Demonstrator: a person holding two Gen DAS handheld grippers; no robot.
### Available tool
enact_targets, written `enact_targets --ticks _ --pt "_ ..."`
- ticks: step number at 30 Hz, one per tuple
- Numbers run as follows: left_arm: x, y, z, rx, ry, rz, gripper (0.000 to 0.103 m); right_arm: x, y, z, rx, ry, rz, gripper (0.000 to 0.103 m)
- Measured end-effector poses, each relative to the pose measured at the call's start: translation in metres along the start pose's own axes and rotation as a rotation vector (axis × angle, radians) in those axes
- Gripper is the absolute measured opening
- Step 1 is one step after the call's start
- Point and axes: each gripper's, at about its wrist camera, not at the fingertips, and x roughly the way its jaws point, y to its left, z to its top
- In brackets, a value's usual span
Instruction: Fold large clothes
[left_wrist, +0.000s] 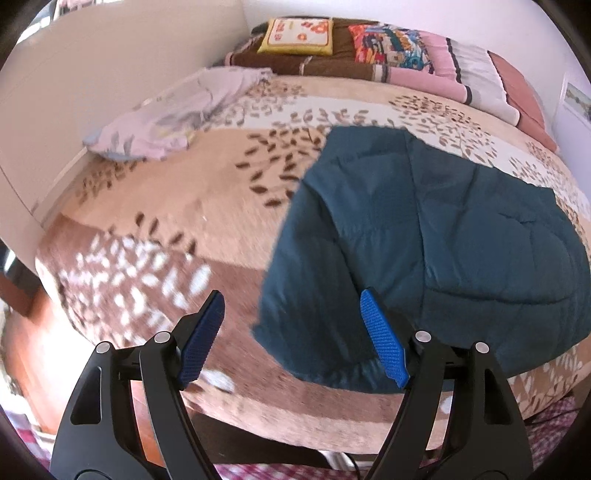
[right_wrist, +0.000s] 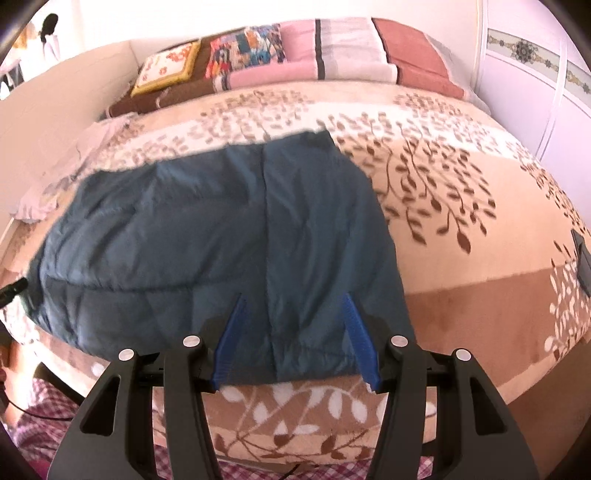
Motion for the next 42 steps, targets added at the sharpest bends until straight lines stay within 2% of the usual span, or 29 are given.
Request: enact_targets --ticks 8,10,13,19,22,25,28,31,37,42 --pt "-0.042 0.048 0.050 0.003 -0.118 0.100 0.076 -0.031 0.013 0.048 -0.005 -0.090 0.046 0.054" --pt "-0.053 0.056 0.058 -0.003 -0.144 0.096 0.076 -0.040 0.019 0.057 -0.010 -0.124 0.058 0.054" --pt "-0.059 0.051 0.053 -0.020 -0.145 0.042 0.077 -0.043 0.024 0.057 -0.005 -0.140 0.084 0.054" --pt "-0.032 0.001 0.010 -0.094 -0.056 -0.106 0.078 -0.009 0.032 0.020 -0.003 -0.048 0.100 0.054" --pt "-0.015 -0.028 -0.005 -0.120 0.008 -0.138 0.078 0.006 0.040 -0.004 -0.025 -0.001 0.103 0.054" --pt "-0.003 -0.054 -0.010 -0.119 0.058 -0.125 0.078 0.019 0.045 -0.028 -0.044 0.044 0.117 0.054" --pt "-0.001 -0.076 -0.006 -0.110 0.071 -0.088 0.078 0.022 0.048 -0.047 -0.061 0.067 0.150 0.054" --pt "-0.004 -0.098 0.005 -0.089 0.080 -0.074 0.078 0.017 0.042 -0.049 -0.066 0.042 0.171 0.054" --pt "-0.020 -0.148 0.015 0.032 0.042 -0.087 0.078 0.013 0.017 -0.048 -0.005 0.009 0.210 0.055" --pt "-0.023 -0.159 0.017 0.075 0.041 -0.131 0.078 0.016 0.002 -0.048 0.047 0.018 0.208 0.055"
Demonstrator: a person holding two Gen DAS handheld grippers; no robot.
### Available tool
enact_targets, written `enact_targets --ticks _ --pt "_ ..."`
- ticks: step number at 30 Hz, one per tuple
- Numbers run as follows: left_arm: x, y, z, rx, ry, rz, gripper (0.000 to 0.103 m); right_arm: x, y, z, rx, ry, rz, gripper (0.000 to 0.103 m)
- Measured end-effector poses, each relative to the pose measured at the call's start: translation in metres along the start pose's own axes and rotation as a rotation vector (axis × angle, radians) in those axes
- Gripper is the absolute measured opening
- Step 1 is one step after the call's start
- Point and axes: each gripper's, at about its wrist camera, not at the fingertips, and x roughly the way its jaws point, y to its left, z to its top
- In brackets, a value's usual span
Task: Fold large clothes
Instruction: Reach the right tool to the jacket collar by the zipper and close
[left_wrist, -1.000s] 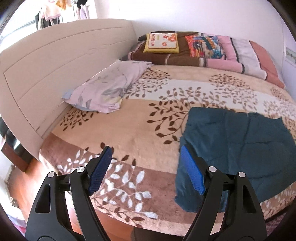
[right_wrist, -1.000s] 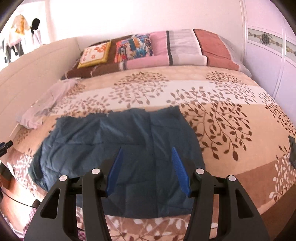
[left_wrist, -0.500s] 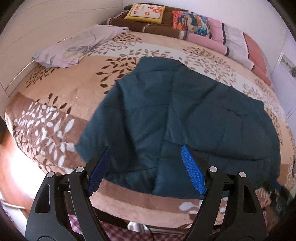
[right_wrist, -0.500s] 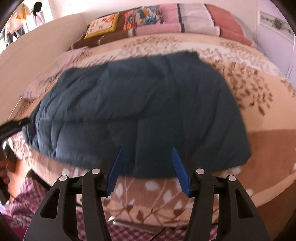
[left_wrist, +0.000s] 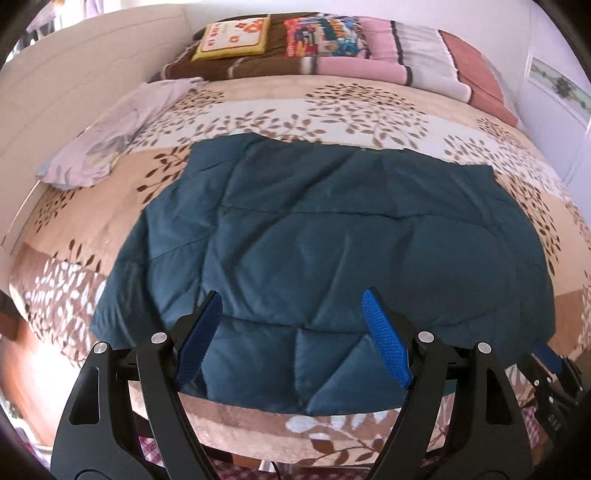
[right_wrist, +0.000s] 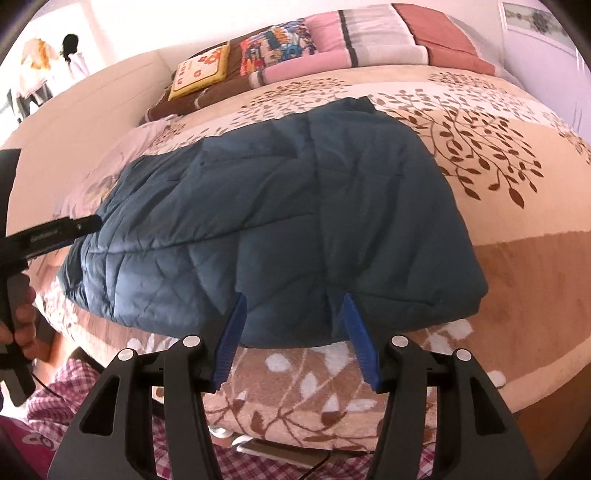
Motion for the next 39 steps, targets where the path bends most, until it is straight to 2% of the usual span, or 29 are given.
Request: enact_targets --ticks 6,13,15,19,21,24,28,33,36,37,39 --pt "-0.001 0.011 0.004 -0.004 -0.010 -0.046 0.078 0.005 0.001 0.003 -0.007 0.017 -0.033 0.055" --pt "-0.007 0.041 0.003 -0.019 -0.026 -0.108 0.079 0.004 0.005 0.011 -0.044 0.027 -0.102 0.055" --pt "-0.007 0.048 0.002 -0.010 -0.031 -0.102 0.080 0.002 0.003 0.015 -0.047 0.025 -0.122 0.055" --pt "-0.010 0.065 0.002 -0.006 -0.064 -0.097 0.080 -0.001 -0.003 0.028 -0.030 0.021 -0.109 0.054" --pt "-0.011 0.072 0.008 -0.013 -0.083 -0.113 0.080 0.001 -0.004 0.038 -0.022 0.018 -0.094 0.044" --pt "-0.012 0.077 0.023 -0.006 -0.121 -0.096 0.080 0.005 -0.003 0.060 -0.024 0.006 -0.064 0.038" --pt "-0.001 0.082 0.051 -0.013 -0.155 -0.091 0.080 0.014 -0.001 0.092 -0.032 -0.009 -0.060 0.037" --pt "0.036 0.080 0.085 0.016 -0.131 -0.043 0.080 0.042 -0.004 0.128 -0.027 0.007 -0.082 0.037" --pt "0.064 0.084 0.103 -0.005 -0.082 -0.017 0.080 0.065 -0.009 0.144 -0.015 0.036 -0.120 0.037" --pt "0.071 0.086 0.107 -0.031 -0.055 -0.026 0.080 0.071 -0.010 0.150 0.000 0.049 -0.136 0.037" --pt "0.071 0.089 0.109 -0.088 -0.048 -0.088 0.080 0.076 -0.005 0.157 0.015 0.062 -0.093 0.037"
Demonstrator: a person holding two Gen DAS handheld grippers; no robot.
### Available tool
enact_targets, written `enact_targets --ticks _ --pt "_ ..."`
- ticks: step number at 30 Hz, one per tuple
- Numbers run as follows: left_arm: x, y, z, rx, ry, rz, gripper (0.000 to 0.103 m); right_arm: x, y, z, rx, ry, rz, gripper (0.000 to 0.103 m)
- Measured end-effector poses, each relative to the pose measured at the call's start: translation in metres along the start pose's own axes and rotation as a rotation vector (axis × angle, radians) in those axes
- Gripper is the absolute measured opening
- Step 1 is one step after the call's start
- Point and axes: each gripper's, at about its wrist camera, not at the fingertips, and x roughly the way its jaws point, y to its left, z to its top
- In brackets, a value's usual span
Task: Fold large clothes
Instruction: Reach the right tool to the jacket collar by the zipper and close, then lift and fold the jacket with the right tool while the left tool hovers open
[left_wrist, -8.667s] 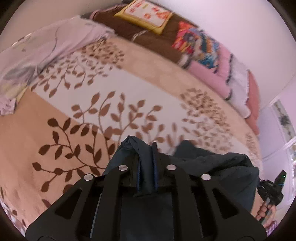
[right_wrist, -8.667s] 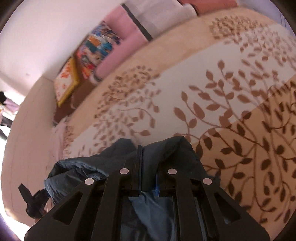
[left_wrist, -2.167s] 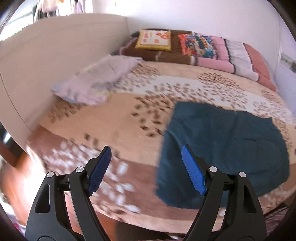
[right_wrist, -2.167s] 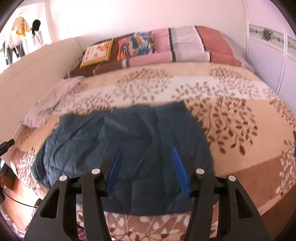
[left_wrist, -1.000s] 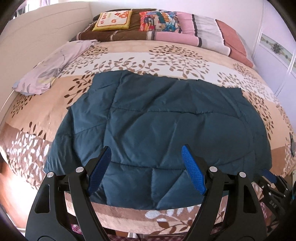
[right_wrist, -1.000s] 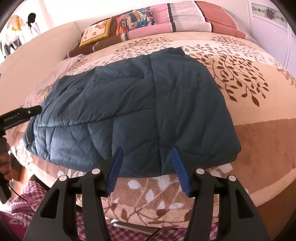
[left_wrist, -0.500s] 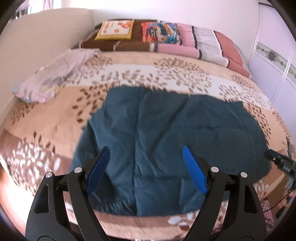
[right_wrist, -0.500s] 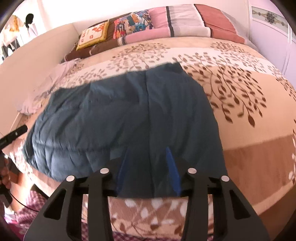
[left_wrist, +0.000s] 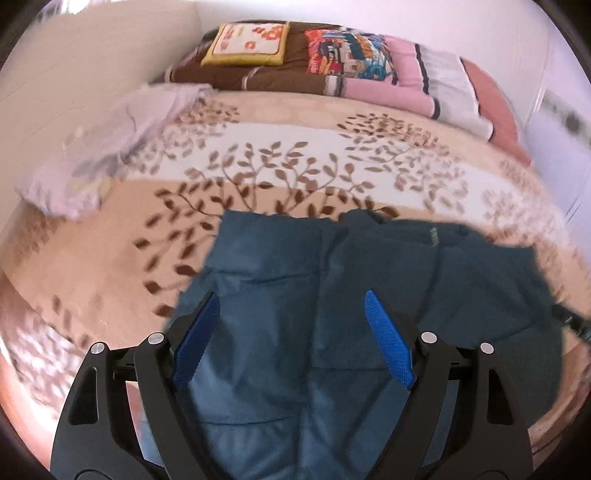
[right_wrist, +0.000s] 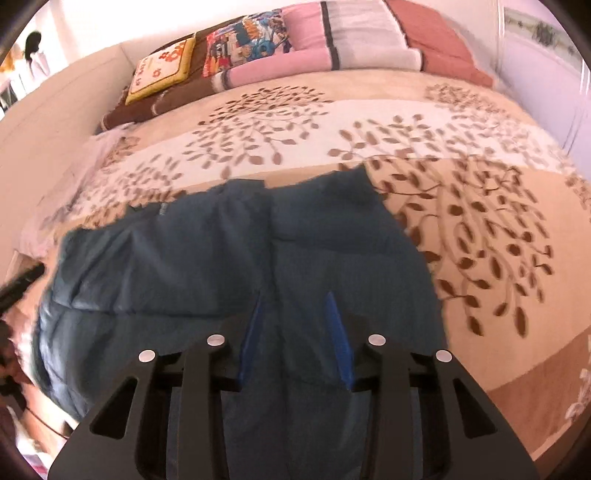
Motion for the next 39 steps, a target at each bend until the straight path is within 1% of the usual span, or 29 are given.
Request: enact_targets --ticks 1,2,4,6,9,10,13,14,16,18,25,30,33,35,39 --pt "-0.001 -0.001 -0.002 0.002 -0.008 -0.007 0.080 0.000 0.007 0.002 -0.004 -0.001 0.029 0.037" --pt "-0.001 -0.003 -0.003 0.010 -0.013 0.000 0.080 0.000 0.020 0.005 -0.024 0.004 0.078 0.037" --pt "0.000 -0.004 -0.010 0.021 -0.011 -0.004 0.080 0.006 0.043 0.010 -0.068 0.028 0.143 0.037" --pt "-0.003 -0.003 -0.018 0.020 -0.008 -0.012 0.080 0.018 0.071 0.014 -0.114 0.063 0.197 0.037" --pt "-0.011 0.004 -0.026 0.011 -0.017 -0.020 0.080 0.042 0.102 0.026 -0.129 0.109 0.259 0.037" --pt "-0.014 0.008 -0.030 0.007 -0.019 -0.025 0.080 0.052 0.112 0.030 -0.133 0.119 0.256 0.037" --pt "-0.021 0.018 -0.038 -0.001 -0.026 -0.029 0.080 0.078 0.130 0.038 -0.146 0.160 0.241 0.030" --pt "-0.022 0.021 -0.041 -0.005 -0.025 -0.027 0.080 0.084 0.135 0.039 -0.156 0.172 0.225 0.029" --pt "-0.026 0.028 -0.046 -0.016 -0.024 -0.031 0.080 0.105 0.143 0.041 -0.187 0.204 0.161 0.027" --pt "-0.027 0.037 -0.052 -0.035 -0.019 -0.040 0.080 0.126 0.146 0.040 -0.199 0.247 0.120 0.024" --pt "-0.023 0.058 -0.065 -0.080 0.008 -0.041 0.080 0.153 0.142 0.035 -0.212 0.291 0.090 0.022" --pt "-0.035 0.072 -0.075 -0.112 0.000 -0.029 0.080 0.152 0.143 0.035 -0.213 0.284 0.083 0.022" --pt "-0.045 0.080 -0.083 -0.128 -0.001 -0.023 0.080 0.141 0.143 0.038 -0.198 0.260 0.095 0.022" --pt "-0.051 0.084 -0.091 -0.134 0.003 -0.023 0.080 0.126 0.141 0.039 -0.182 0.236 0.109 0.022" --pt "-0.061 0.089 -0.108 -0.147 0.017 -0.025 0.080 0.071 0.138 0.031 -0.192 0.154 0.173 0.022"
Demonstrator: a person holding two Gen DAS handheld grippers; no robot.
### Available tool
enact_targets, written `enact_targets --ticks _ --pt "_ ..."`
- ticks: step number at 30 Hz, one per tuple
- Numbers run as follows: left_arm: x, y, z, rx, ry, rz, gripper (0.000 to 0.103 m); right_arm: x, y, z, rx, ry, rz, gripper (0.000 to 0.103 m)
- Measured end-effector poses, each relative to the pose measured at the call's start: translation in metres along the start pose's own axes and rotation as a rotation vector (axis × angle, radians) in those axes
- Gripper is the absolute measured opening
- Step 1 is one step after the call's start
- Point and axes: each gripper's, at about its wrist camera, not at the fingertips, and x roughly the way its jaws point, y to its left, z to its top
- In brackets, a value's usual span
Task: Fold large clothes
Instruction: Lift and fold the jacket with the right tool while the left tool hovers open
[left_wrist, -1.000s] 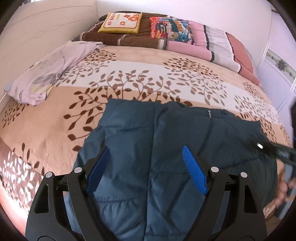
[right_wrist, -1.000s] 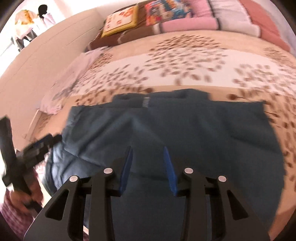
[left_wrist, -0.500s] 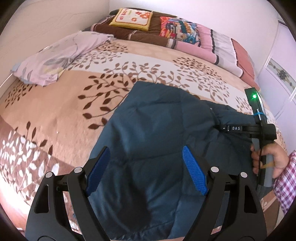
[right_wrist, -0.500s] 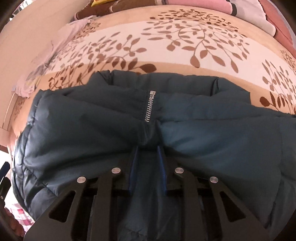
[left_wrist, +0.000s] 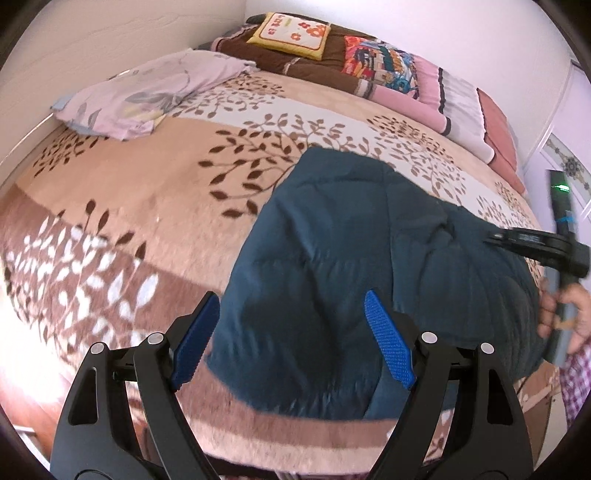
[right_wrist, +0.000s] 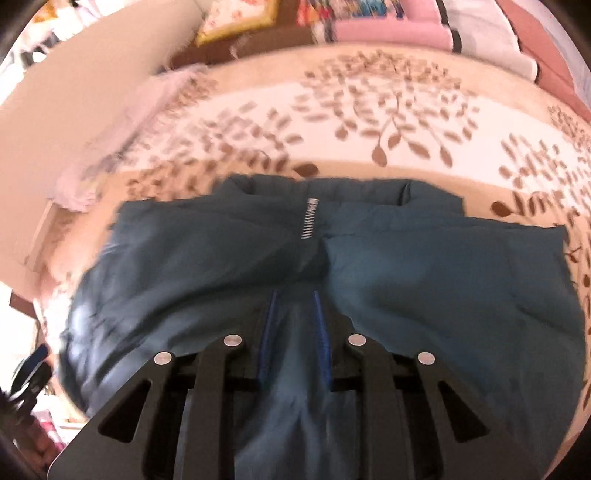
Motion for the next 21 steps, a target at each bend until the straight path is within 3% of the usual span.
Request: enact_targets --ticks 5,9,16,21 --pt "-0.006 0.005 -0.022 -0.019 0.027 -0.006 0.080 -0.042 0.016 -0.052 -0.030 0.036 0.085 0.022" --pt "-0.006 0.006 -0.036 -0.028 0.056 -0.005 0.080 -0.025 0.023 -0.087 -0.060 0.118 0.030 0.022" --pt "-0.008 0.019 -0.051 -0.106 0.092 -0.019 0.084 0.023 0.019 -0.096 -0.065 0.148 -0.003 0.022" --pt "0.009 0.036 -0.062 -0.241 0.163 -0.109 0.084 0.026 0.019 -0.097 -0.076 0.135 -0.006 0.022"
